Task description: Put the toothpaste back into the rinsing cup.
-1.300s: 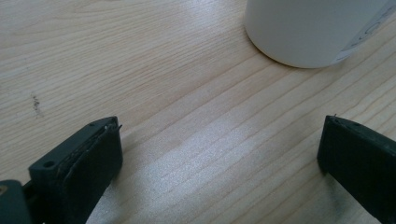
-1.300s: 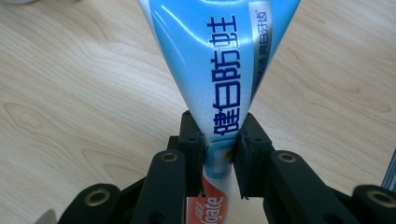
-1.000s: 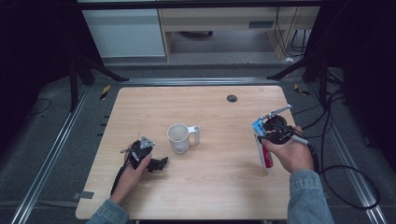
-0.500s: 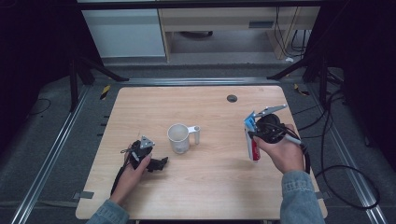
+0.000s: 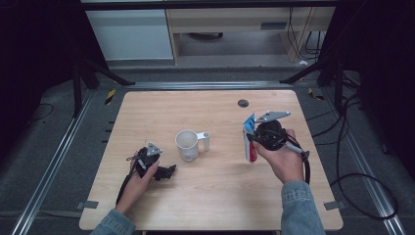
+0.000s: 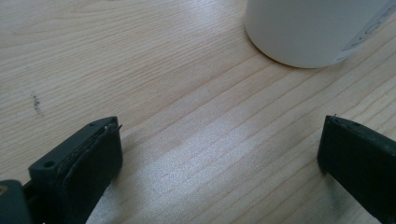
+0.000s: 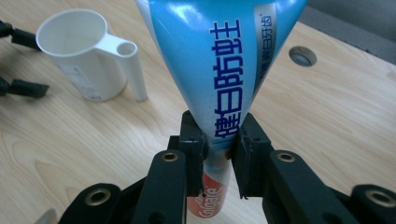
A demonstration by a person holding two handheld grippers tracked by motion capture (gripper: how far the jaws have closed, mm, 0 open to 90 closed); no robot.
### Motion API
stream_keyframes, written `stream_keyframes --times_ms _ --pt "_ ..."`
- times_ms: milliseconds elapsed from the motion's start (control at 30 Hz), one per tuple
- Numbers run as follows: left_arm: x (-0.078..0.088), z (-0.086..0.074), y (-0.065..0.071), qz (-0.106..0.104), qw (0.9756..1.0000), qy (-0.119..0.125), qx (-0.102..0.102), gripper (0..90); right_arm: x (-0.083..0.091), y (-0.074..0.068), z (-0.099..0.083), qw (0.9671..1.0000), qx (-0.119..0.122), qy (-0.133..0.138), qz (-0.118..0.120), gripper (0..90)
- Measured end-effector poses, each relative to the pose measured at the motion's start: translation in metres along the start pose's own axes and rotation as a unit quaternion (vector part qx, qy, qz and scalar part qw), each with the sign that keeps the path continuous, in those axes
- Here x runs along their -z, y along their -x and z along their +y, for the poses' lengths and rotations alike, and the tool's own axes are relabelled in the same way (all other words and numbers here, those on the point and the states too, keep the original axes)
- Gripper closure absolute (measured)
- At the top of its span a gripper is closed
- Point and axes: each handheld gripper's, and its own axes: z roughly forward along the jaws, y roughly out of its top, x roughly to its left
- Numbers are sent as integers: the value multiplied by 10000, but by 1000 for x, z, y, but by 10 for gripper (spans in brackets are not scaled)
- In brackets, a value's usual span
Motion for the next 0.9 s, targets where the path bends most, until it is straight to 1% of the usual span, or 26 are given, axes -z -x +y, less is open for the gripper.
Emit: stream_keyframes --times_ms 300,467,633,767,800,833,900 --pt "0 0 0 -3 10000 0 -1 0 -11 -18 3 9986 -26 510 109 754" --pt "0 0 0 -2 10000 1 -1 0 -18 -28 4 9981 -65 606 132 753" --pt "0 0 0 -2 10000 0 -1 0 -21 -36 3 9972 -103 742 66 754" --pt "0 0 0 -3 10000 -1 -2 0 -20 -45 3 9962 -153 852 -86 754" --pt "0 0 0 -3 10000 -1 -2 0 -20 -45 3 9962 -153 852 -86 754" --pt "0 0 0 -3 10000 -1 -2 0 -20 -50 3 9958 -186 875 -189 753" --pt "0 0 0 -4 10000 0 -1 0 -20 -53 2 9955 -256 882 -221 753"
